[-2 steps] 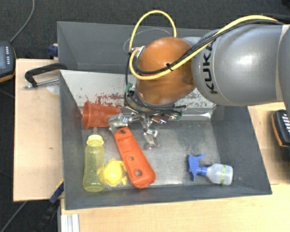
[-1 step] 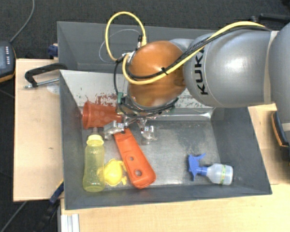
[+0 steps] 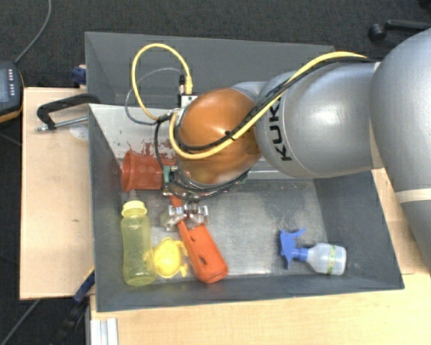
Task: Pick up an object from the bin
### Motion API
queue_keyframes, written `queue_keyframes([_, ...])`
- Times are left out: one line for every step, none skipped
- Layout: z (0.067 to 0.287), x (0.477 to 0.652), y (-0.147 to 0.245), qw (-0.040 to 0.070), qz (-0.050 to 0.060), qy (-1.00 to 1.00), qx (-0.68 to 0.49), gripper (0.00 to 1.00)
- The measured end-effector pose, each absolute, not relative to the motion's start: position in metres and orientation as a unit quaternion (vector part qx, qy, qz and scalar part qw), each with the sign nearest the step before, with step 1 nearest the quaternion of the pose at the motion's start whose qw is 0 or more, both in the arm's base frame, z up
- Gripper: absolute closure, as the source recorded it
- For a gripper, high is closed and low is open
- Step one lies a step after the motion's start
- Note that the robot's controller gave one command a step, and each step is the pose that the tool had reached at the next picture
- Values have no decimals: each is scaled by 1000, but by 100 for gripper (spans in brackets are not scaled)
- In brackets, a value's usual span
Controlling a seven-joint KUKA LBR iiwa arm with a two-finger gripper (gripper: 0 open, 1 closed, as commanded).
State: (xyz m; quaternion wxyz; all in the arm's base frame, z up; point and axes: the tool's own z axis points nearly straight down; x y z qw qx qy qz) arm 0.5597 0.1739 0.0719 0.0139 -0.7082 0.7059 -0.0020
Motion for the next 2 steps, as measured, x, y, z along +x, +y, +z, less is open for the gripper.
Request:
queue_keyframes([72,560,174,14,-2,706,-708,100])
queue_keyframes([76,557,174,13,-1,704,-710,100])
